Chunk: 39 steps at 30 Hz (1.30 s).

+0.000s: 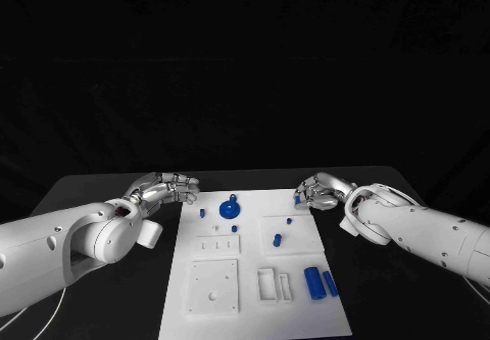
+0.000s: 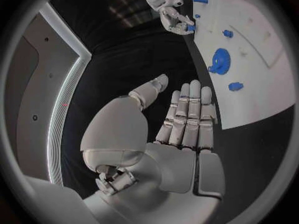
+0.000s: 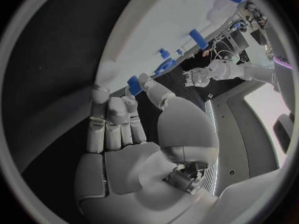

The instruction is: Assemble the parts on the task board

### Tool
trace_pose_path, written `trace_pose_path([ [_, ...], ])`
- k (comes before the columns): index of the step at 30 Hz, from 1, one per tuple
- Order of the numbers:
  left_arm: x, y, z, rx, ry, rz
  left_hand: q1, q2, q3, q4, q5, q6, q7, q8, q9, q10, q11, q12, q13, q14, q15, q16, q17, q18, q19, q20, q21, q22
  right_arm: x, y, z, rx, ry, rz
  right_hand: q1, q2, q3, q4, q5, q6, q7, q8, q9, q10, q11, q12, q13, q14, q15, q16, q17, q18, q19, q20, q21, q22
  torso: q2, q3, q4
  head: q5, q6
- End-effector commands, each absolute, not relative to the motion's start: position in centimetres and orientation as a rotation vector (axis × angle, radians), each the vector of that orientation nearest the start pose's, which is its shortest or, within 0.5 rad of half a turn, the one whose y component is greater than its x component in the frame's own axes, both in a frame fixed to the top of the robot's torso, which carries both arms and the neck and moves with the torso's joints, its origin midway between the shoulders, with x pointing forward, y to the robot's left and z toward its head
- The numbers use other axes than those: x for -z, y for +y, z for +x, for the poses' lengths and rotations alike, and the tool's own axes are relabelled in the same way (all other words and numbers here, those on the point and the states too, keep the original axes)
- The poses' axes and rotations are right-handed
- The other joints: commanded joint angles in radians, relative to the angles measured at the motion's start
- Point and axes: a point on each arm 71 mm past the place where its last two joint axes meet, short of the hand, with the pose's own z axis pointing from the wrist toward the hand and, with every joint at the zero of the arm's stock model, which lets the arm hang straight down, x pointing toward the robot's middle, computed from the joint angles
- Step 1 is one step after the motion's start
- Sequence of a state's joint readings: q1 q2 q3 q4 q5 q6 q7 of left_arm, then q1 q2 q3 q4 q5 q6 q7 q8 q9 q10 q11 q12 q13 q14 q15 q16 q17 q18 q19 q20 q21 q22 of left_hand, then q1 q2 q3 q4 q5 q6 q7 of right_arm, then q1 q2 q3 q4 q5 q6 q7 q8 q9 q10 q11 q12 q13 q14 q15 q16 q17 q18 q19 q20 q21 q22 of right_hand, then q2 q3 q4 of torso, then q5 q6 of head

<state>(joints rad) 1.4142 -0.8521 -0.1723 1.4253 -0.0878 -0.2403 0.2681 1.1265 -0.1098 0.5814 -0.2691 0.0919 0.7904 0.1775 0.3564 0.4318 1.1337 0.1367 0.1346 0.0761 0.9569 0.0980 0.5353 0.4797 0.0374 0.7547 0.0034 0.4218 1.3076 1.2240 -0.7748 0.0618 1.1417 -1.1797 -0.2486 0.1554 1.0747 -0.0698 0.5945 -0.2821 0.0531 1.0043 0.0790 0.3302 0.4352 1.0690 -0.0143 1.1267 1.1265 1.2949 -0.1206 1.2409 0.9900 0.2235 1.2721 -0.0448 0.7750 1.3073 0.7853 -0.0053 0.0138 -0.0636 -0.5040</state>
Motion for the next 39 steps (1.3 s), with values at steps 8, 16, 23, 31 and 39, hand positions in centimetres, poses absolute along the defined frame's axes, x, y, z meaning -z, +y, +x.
trace_pose_path([
  [8, 13.4, 22.9, 52.6, 1.324, 1.668, -0.874, -0.067, -0.007, -0.032, 0.049, -0.025, 0.063, -0.021, 0.014, 0.007, 0.133, -0.062, 0.07, 0.047, 0.101, -0.07, 0.148, 0.061, 0.025, 0.107, -0.065, 0.109, 0.025, 12.4, -25.0, 55.5, -0.603, 1.552, -0.013, -0.017, -0.013, 0.044, 0.007, -0.004, 0.029, 0.011, 0.008, 0.016, 0.014, -0.007, 0.003, -0.004, 0.004, -0.009, 0.004, 0.007, 0.038, 0.016, -0.007, 0.008, 0.016, -0.017, -0.0122, -0.0036, -0.003, 0.009],
  [16, 12.9, 21.0, 52.6, 1.267, 1.777, -0.832, -0.164, -0.037, -0.06, 0.13, -0.043, 0.079, -0.029, 0.007, 0.006, 0.194, -0.089, 0.104, 0.083, 0.14, -0.105, 0.225, 0.086, 0.025, 0.15, -0.1, 0.17, 0.024, 10.6, -20.0, 54.3, -0.612, 1.518, -0.124, -0.026, -0.031, 0.075, 0.021, -0.004, 0.03, 0.01, 0.009, 0.02, 0.019, -0.008, 0.001, -0.005, 0.006, -0.01, 0.004, 0.01, 0.038, 0.022, -0.009, 0.009, 0.015, -0.041, -0.0177, -0.0039, 0.014, 0.011],
  [23, 13.2, 19.6, 52.7, 1.171, 1.83, -0.819, -0.191, -0.101, -0.046, 0.18, -0.043, 0.059, -0.021, -0.01, 0.001, 0.166, -0.08, 0.09, 0.092, 0.107, -0.099, 0.227, 0.079, 0.019, 0.126, -0.103, 0.174, 0.019, 10.1, -16.2, 53.4, -0.63, 1.472, -0.183, -0.015, -0.053, 0.116, 0.031, -0.004, 0.031, 0.009, 0.011, 0.024, 0.024, -0.009, -0.001, -0.006, 0.008, -0.011, 0.003, 0.013, 0.038, 0.027, -0.01, 0.009, 0.014, -0.058, -0.0209, 0.0043, 0.029, 0.004],
  [31, 13.5, 17.7, 52.6, 1.184, 1.899, -0.785, -0.235, -0.094, -0.093, 0.201, -0.042, 0.073, -0.025, -0.003, 0.006, 0.152, -0.076, 0.083, 0.1, 0.09, -0.092, 0.226, 0.071, 0.018, 0.105, -0.097, 0.171, 0.016, 9.7, -12.2, 52.3, -0.66, 1.423, -0.296, -0.018, -0.059, 0.125, 0.038, -0.004, 0.032, 0.009, 0.011, 0.026, 0.026, -0.009, -0.001, -0.007, 0.009, -0.011, 0.003, 0.014, 0.038, 0.029, -0.01, 0.01, 0.015, -0.062, -0.0236, 0.0105, 0.025, 0.003],
  [39, 13.6, 16.8, 52.4, 1.177, 1.923, -0.741, -0.271, -0.104, -0.097, 0.257, -0.042, 0.087, -0.031, 0.0, 0.008, 0.149, -0.078, 0.08, 0.109, 0.086, -0.092, 0.228, 0.065, 0.023, 0.1, -0.096, 0.169, 0.012, 9.9, -10.7, 51.9, -0.686, 1.43, -0.319, -0.017, -0.062, 0.135, 0.044, -0.004, 0.033, 0.009, 0.012, 0.027, 0.027, -0.01, -0.001, -0.007, 0.01, -0.012, 0.002, 0.015, 0.038, 0.031, -0.01, 0.01, 0.015, -0.06, -0.021, 0.0078, 0.034, 0.007],
])
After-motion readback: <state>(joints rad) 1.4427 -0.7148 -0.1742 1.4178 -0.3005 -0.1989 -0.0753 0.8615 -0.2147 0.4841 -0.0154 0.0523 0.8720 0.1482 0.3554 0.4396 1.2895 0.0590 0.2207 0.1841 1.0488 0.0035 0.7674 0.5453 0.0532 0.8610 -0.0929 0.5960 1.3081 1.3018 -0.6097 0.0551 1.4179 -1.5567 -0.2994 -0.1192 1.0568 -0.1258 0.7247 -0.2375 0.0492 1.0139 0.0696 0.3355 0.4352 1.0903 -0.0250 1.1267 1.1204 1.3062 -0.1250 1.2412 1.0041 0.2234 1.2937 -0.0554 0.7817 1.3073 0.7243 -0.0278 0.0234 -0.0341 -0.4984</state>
